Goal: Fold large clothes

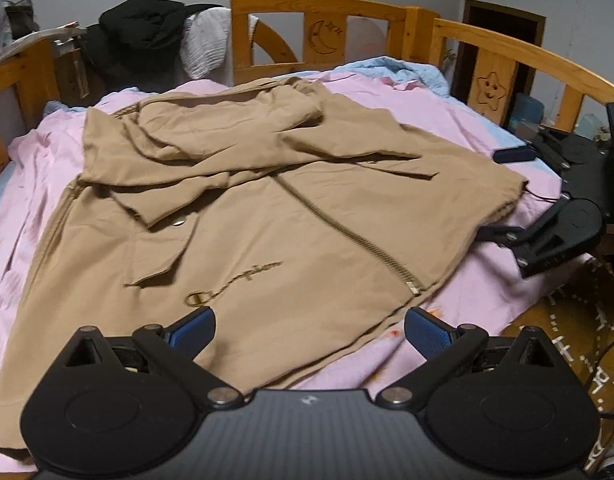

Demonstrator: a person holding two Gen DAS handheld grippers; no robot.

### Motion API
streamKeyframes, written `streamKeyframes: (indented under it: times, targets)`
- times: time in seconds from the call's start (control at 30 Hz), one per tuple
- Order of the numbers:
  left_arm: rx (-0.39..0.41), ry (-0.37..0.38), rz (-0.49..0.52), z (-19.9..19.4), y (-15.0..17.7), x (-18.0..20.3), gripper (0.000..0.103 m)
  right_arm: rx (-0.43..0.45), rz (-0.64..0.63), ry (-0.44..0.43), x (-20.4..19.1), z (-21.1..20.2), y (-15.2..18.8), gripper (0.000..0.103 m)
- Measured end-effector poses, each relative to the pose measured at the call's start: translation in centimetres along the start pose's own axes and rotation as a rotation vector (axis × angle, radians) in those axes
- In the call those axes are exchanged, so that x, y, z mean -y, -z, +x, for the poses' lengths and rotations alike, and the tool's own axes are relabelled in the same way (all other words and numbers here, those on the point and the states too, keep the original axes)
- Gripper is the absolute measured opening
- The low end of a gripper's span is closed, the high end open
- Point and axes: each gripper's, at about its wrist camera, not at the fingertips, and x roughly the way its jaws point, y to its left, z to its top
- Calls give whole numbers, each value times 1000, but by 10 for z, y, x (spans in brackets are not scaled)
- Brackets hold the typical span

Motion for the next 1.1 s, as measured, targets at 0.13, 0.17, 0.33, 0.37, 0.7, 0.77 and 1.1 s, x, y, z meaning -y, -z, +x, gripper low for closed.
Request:
streamKeyframes:
  times: [0.13, 0.17, 0.33, 0.37, 0.7, 0.77, 1.1]
  targets:
    - [4, 28, 40, 5, -4, 12, 102, 65, 16, 33, 3, -1, -4, 96]
    - [3, 32, 49, 7, -5, 15, 102, 66, 21, 28, 3, 1, -5, 90]
    - [-8, 43, 62, 18, -11, 23, 102, 40, 61, -24, 4, 11, -6, 58]
    - [-3, 44, 61, 18, -12, 23, 102, 36, 65, -33, 5, 11, -5, 56]
    - [-13, 43, 67, 18, -10, 22, 102, 34, -14, 12, 7, 0, -5, 21]
    - [3, 40, 91, 18, -9, 30, 102, 60, 63, 18, 16, -2, -10, 17]
    - [17, -196, 133, 27, -21, 38, 67, 148, 282, 6, 47, -9, -16, 12]
